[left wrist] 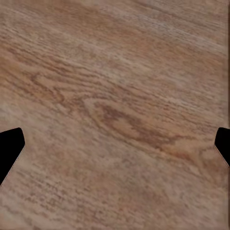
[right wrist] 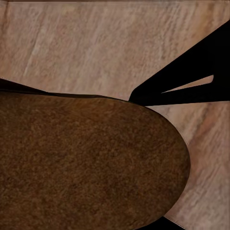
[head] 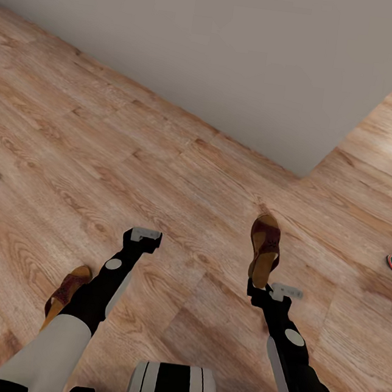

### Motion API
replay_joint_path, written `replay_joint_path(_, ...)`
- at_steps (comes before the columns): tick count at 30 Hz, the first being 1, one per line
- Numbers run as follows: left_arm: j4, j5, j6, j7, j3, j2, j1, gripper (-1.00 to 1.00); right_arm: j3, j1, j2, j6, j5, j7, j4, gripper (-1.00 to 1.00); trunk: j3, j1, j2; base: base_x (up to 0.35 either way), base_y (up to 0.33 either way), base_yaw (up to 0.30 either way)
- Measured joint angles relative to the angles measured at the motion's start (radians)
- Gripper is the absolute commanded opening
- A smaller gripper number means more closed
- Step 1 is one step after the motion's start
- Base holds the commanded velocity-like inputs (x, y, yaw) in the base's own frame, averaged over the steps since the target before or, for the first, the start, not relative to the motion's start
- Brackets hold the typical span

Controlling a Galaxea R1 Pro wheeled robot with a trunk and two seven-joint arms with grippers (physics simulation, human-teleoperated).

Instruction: Pick up the two gym shoes and the two sandals from the corridor floor and place them onto the hallstand (shoe rack) in the corridor, making sure they are on the rack and not on the floor. Arrange them so the two gym shoes are next to each other and the two sandals are next to each other.

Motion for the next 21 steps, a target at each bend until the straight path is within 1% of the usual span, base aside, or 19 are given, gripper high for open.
replay_joint_path(3,0.0,0.0,0.009,0.0,0.0,-0.001,0.0,1.0,0.0,0.0,0.0,0.0,0.0,0.0,-0.001,-1.0,0.012,-0.001,0.001,0.0,0.0,0.0)
replay_joint_path(9,0.001,0.0,0.073,-0.001,0.001,-0.001,0.0,1.0,0.001,0.0,0.0,0.0,0.0,0.0,0.0,-1.0,0.035,-0.004,0.002,0.0,0.0,0.0)
replay_joint_path(13,0.001,0.001,0.078,-0.001,0.001,0.0,0.001,1.0,0.001,0.0,0.001,0.0,0.001,0.0,0.0,-1.0,0.05,-0.006,0.003,0.0,0.0,0.0)
replay_joint_path(21,0.002,0.0,0.079,-0.001,0.001,0.0,0.001,1.0,0.001,0.0,0.001,0.0,0.001,0.0,0.0,-1.0,0.09,-0.009,0.005,0.0,0.0,-0.169)
